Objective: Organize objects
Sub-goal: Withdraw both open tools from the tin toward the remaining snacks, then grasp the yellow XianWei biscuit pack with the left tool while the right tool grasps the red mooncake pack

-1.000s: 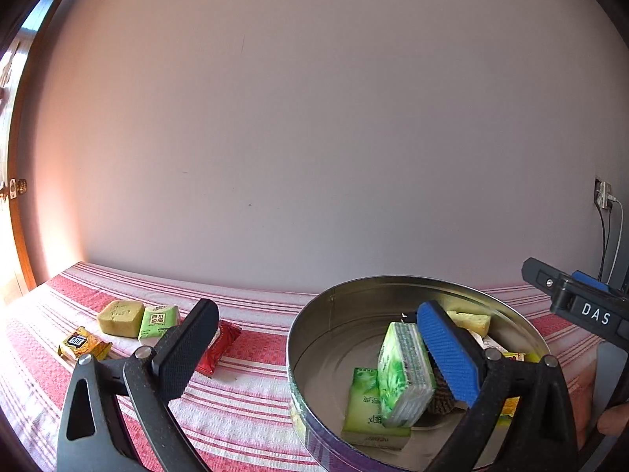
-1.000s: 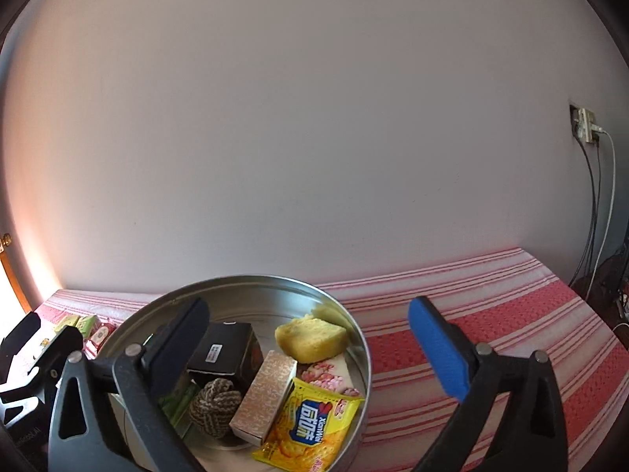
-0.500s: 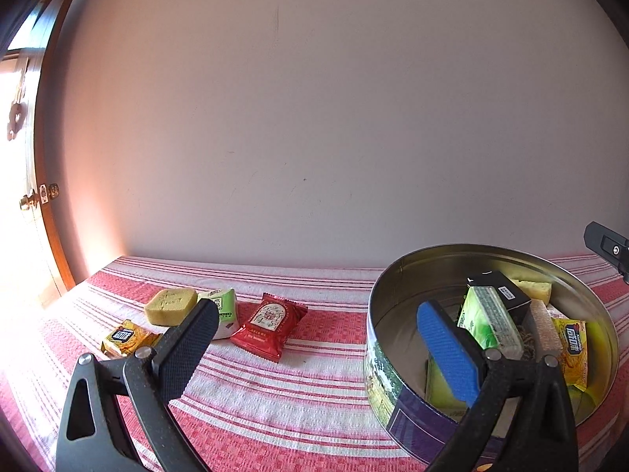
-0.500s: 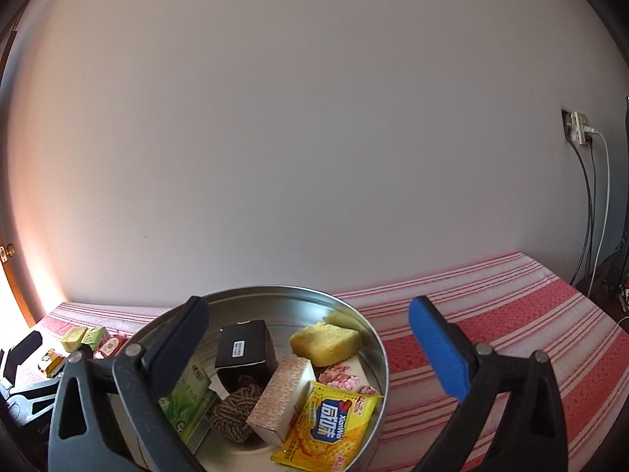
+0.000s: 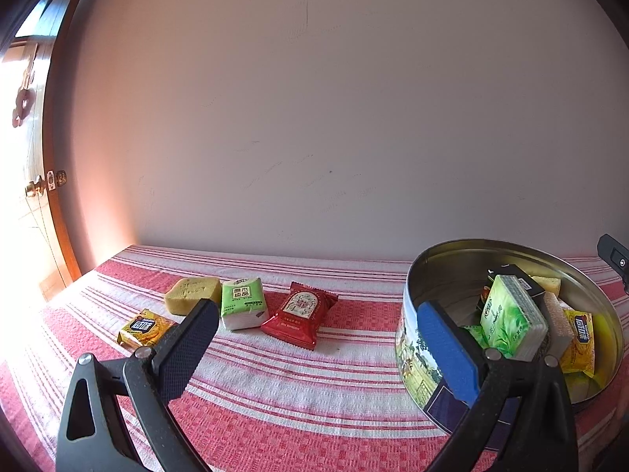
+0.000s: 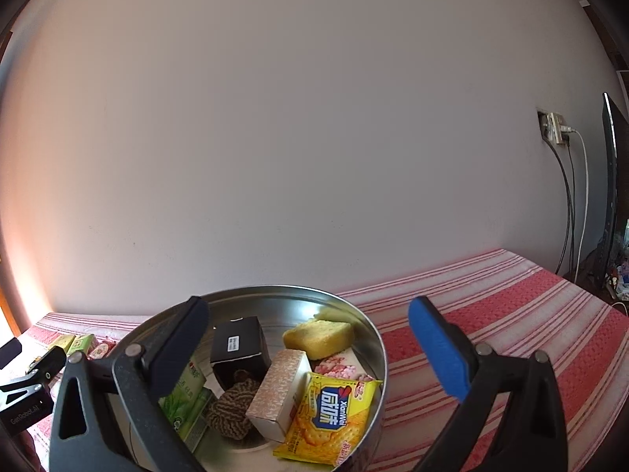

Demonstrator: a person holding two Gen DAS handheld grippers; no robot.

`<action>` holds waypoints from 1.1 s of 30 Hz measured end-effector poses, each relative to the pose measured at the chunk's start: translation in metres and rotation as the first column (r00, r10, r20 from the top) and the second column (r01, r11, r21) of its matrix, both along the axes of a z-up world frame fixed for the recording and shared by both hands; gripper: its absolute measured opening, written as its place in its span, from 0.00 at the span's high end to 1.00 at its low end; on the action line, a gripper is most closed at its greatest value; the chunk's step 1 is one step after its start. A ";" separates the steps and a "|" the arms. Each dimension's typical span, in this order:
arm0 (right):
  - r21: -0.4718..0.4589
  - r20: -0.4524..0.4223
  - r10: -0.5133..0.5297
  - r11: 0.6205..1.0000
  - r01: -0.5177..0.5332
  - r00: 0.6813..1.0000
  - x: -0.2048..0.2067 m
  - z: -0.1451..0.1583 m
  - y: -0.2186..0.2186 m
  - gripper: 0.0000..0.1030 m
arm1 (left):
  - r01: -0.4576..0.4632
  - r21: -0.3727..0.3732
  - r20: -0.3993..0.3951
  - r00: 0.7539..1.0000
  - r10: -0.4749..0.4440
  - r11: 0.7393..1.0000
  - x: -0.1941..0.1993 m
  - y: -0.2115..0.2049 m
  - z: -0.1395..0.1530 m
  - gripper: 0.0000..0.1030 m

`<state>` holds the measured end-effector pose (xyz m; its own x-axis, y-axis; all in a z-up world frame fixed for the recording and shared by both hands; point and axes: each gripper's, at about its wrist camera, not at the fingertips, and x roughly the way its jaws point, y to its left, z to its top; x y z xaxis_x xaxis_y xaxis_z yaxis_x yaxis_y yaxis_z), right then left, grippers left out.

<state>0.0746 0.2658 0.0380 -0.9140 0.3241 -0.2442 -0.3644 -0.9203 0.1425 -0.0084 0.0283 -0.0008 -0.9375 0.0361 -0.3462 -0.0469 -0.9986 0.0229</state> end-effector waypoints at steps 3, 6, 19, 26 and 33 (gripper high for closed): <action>0.002 0.012 0.002 1.000 -0.002 1.000 0.002 -0.002 -0.011 0.00 | -0.012 -0.001 0.006 1.000 0.012 1.000 -0.001 -0.013 0.000 0.01; 0.021 0.015 0.005 1.000 -0.005 1.000 0.003 -0.004 -0.026 0.00 | -0.029 0.007 0.020 0.999 0.029 1.000 -0.007 -0.029 -0.003 0.01; 0.099 0.073 0.081 0.991 -0.088 0.994 -0.019 -0.010 -0.106 0.00 | -0.116 -0.014 0.126 0.985 0.117 0.993 -0.041 -0.120 -0.012 0.01; 0.083 0.121 0.179 0.978 -0.190 0.976 -0.049 -0.015 -0.164 0.00 | -0.163 0.020 0.304 0.941 0.149 0.986 -0.078 -0.164 -0.031 0.01; 0.075 0.192 0.227 0.967 -0.245 0.955 -0.091 -0.023 -0.219 0.00 | -0.136 0.059 0.456 0.885 0.094 0.989 -0.111 -0.180 -0.052 0.01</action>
